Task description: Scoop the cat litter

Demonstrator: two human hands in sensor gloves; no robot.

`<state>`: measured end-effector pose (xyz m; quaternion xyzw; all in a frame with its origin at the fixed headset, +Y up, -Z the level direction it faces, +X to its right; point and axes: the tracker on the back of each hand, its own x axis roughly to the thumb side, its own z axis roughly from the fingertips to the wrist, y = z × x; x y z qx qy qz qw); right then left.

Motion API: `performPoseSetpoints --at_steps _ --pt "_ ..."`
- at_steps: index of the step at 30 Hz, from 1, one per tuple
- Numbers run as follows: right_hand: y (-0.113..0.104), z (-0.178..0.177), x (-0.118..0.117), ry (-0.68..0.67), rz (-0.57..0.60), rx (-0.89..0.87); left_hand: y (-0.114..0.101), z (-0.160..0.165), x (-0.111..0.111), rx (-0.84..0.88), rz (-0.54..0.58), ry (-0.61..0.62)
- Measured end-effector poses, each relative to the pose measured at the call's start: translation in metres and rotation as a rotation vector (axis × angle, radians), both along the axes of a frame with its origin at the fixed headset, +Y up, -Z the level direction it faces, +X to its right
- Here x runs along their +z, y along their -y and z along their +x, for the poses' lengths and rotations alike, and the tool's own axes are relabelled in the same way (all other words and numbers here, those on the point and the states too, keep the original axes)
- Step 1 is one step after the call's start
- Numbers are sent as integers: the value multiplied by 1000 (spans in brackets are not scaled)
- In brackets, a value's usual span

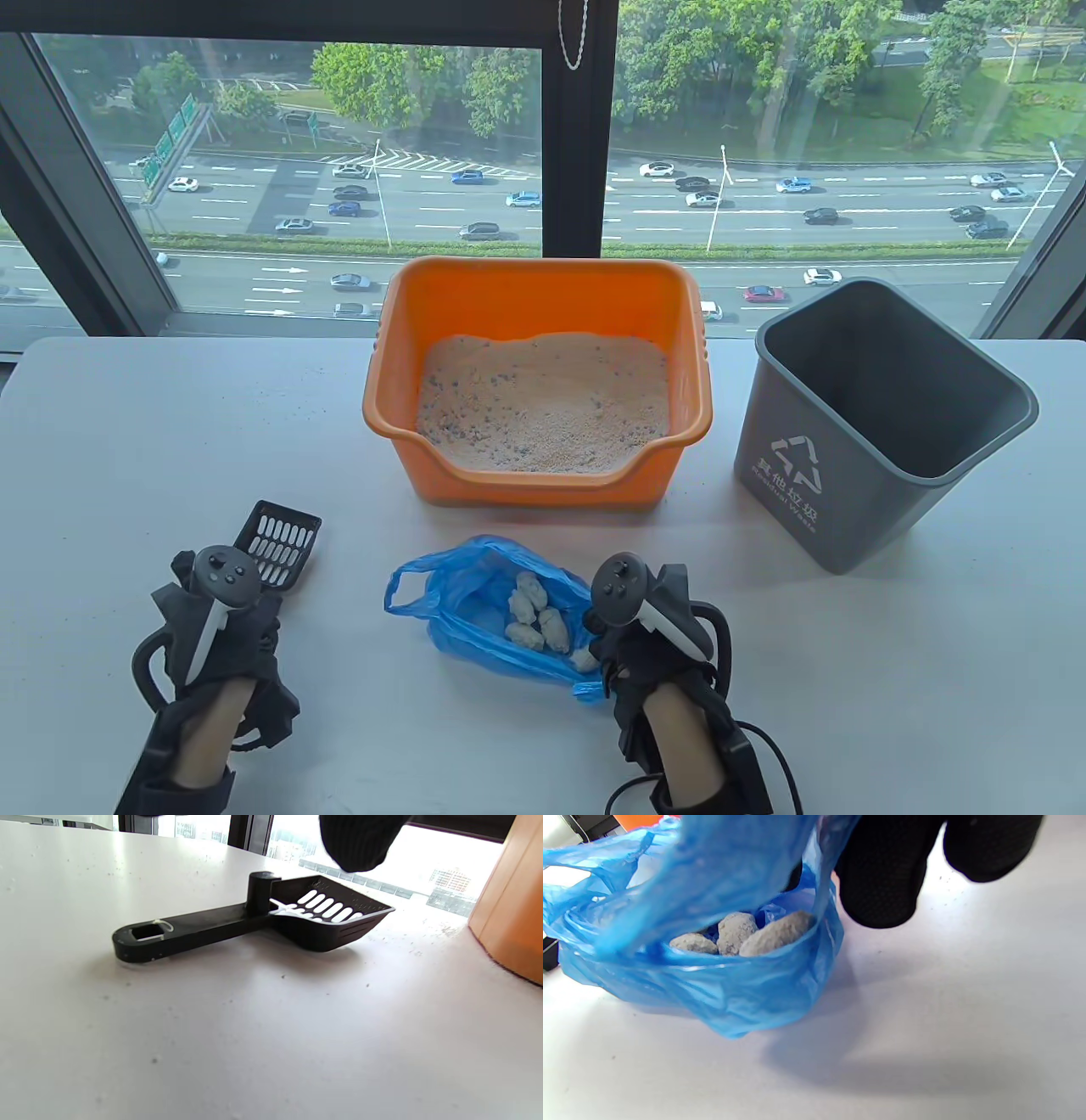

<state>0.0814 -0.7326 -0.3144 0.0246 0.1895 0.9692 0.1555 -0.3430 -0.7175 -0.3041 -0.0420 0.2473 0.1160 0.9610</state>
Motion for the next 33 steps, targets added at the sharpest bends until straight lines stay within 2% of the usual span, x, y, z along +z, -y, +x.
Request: performPoseSetpoints --at_steps 4,10,14,20,22,26,30,33 --pt "-14 11 4 11 45 -81 -11 22 7 72 108 118" --pt "-36 32 14 65 158 -180 -8 48 0 291 68 286" --pt "-39 37 21 154 187 -153 -5 63 -10 379 19 339" --pt "-26 22 24 189 20 38 1 79 -29 351 -40 328" --pt "-15 15 22 197 -47 52 5 82 -33 362 -53 316" --pt "2 4 13 120 -169 29 11 82 -34 383 -73 307" --pt "-7 10 13 116 -111 2 10 76 -33 444 -73 329" --pt "-26 21 17 194 41 25 -2 69 -28 525 -23 361"
